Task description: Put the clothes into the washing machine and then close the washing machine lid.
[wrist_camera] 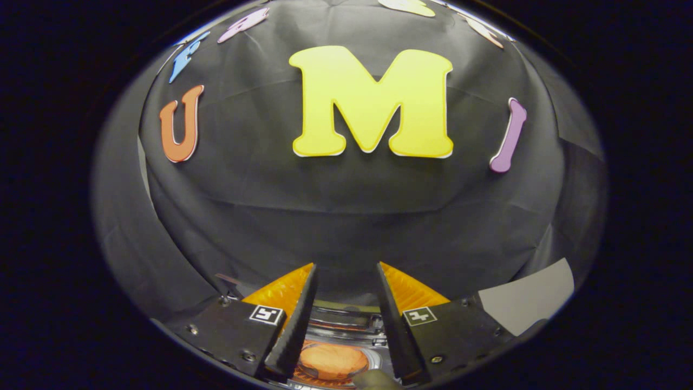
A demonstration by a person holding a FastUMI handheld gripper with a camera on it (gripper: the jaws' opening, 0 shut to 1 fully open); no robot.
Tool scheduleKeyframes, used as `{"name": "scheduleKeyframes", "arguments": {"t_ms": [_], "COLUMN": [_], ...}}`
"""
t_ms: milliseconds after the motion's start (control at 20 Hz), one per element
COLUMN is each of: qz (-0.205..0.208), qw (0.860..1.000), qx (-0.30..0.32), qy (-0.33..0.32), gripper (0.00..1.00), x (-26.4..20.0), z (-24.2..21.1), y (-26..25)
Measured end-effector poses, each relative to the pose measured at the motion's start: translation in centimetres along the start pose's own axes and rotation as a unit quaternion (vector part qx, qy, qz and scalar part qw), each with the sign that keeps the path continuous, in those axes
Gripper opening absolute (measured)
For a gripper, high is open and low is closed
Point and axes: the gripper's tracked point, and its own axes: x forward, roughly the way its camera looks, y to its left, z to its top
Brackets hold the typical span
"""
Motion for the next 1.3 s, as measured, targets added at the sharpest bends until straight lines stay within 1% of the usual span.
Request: {"name": "scheduleKeyframes", "arguments": {"t_ms": [350, 650, 700, 850, 1050, 1300], "qz": [-0.001, -0.010, -0.011, -0.032, -0.054, -0.053], "qw": [0.999, 0.995, 0.996, 0.995, 0.994, 0.995], "qx": [0.027, 0.032, 0.037, 0.034, 0.042, 0.045], "qy": [0.045, 0.090, 0.083, 0.089, 0.086, 0.078], "gripper": [0.67, 0.66, 0.66, 0.68, 0.68, 0.68], "x": [3.5, 6.4, 6.4, 6.4, 6.3, 5.8], "z": [-2.1, -5.4, -5.1, -5.5, -5.5, -5.6], "y": [0.0, 0.2, 0.1, 0.0, 0.0, 0.1]}}
